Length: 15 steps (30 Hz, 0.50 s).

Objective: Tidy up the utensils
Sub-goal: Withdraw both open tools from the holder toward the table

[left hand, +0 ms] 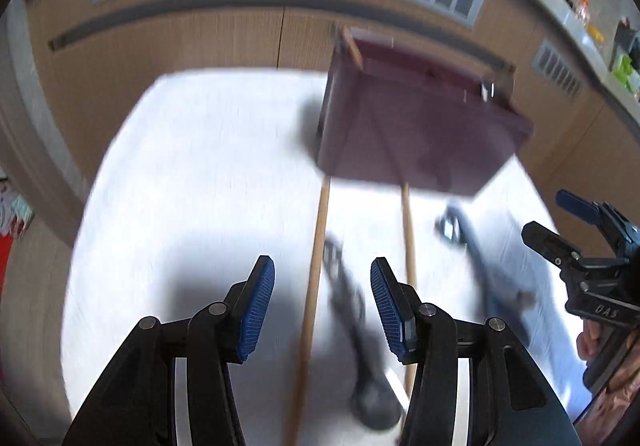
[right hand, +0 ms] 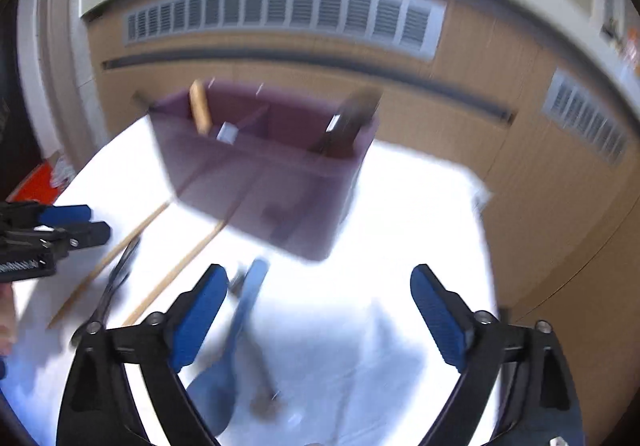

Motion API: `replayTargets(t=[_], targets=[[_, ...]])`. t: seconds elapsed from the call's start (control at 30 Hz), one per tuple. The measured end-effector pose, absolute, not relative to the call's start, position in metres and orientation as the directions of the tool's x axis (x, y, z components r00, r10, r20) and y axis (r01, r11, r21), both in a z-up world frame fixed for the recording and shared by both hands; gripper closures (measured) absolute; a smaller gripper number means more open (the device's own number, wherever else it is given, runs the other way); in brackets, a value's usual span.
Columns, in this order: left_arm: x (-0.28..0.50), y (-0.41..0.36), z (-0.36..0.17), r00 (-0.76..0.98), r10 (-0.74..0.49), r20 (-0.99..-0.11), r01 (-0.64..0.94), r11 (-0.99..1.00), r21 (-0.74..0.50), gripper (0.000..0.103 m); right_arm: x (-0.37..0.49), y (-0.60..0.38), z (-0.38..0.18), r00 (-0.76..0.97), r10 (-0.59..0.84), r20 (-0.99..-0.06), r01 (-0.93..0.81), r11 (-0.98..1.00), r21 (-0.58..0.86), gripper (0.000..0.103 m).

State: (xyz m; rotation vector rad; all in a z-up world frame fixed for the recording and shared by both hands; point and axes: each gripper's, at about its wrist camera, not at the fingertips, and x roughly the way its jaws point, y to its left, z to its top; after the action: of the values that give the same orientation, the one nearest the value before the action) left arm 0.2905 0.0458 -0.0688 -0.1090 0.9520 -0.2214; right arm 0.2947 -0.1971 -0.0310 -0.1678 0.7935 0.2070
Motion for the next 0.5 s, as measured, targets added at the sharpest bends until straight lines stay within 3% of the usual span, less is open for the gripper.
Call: replayTargets(t=[0.1,0.17,0.2,0.23,0.37,0.5], targets=[[0.271,0.047,-0.078,0.535,-0.259,-0.804,0.146,0.966,-0.214,0.051,0.279,-0.205,-0.049,0.647,0.129,-0.751,-0.242,0.969,-0.042,0.017],[0.263,0.046,-0.079,0.535,-0.266,-0.802,0.152,0.964,-0.218,0.048,0.268,-0.21,-0.056,0.638,0.11,-0.762,-0.227,0.973,-0.05,0.038],[0.258,0.046,-0.079,0.537,-0.266,-0.801,0.155,0.964,-0.216,0.046,0.262,-0.214,-0.061,0.622,0.11,-0.775,-0.225,0.973,-0.042,0.055],[0.254,0.045,-0.079,0.539,-0.264,-0.8,0.157,0.964,-0.213,0.046,0.258,-0.215,-0.063,0.607,0.117,-0.786,-0.227,0.973,-0.03,0.062],[0.245,0.038,-0.073,0.547,-0.298,-0.782,0.18,0.954,-0.238,0.046,0.238,-0.222,-0.072,0.556,0.19,-0.809,-0.242,0.968,0.061,0.062],[0.239,0.011,-0.061,0.554,-0.348,-0.756,0.27,0.934,-0.233,0.042,0.232,-0.216,-0.078,0.574,0.165,-0.802,-0.26,0.966,0.013,0.063]])
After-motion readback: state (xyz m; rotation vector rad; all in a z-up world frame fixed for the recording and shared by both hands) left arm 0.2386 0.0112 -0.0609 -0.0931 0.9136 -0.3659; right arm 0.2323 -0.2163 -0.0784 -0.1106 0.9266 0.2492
